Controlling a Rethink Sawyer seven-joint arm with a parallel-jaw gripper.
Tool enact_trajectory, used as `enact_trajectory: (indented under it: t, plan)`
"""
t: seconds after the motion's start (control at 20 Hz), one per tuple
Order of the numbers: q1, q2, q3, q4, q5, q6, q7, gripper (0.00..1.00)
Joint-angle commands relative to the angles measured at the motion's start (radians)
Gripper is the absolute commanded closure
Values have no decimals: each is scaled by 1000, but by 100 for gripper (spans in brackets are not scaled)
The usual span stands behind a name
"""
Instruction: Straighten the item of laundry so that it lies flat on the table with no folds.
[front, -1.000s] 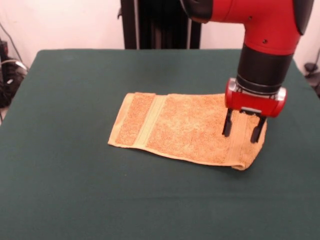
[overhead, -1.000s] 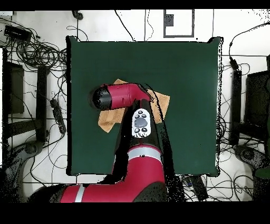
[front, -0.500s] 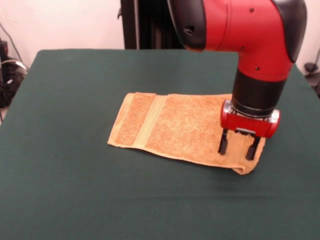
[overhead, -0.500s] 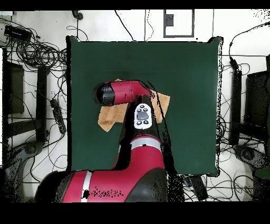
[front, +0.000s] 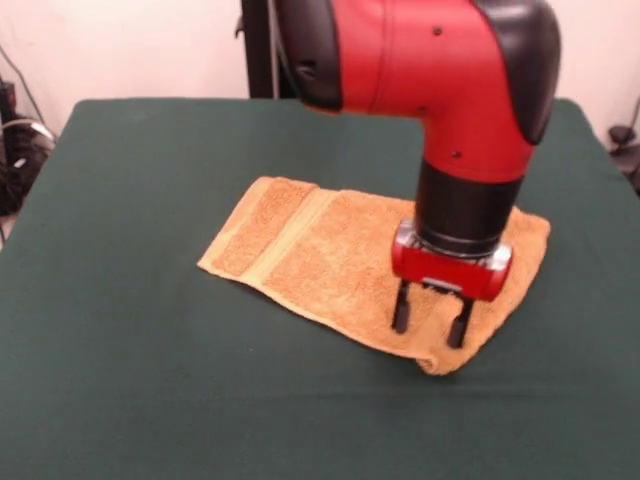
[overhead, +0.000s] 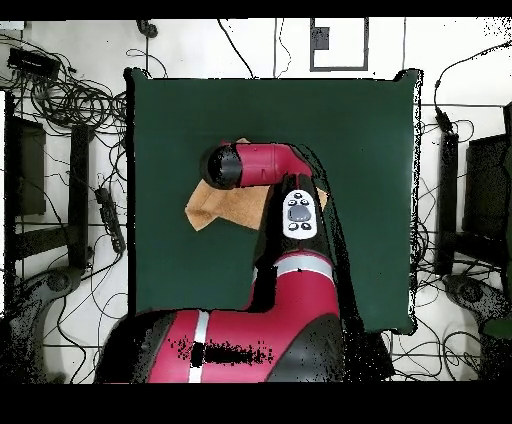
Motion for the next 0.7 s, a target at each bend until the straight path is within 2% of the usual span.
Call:
enact_trajectory:
  t: [0.05, 0.2, 0.25, 0.7]
  plan:
    - [-53, 88, 39, -35, -70, 21, -74, 0]
    - [-49, 93, 30, -39, -80, 3, -60, 0]
    - [-48, 94, 27, -40, -83, -3, -55, 100]
    - [-48, 102, 17, -64, -100, 17, -39, 100]
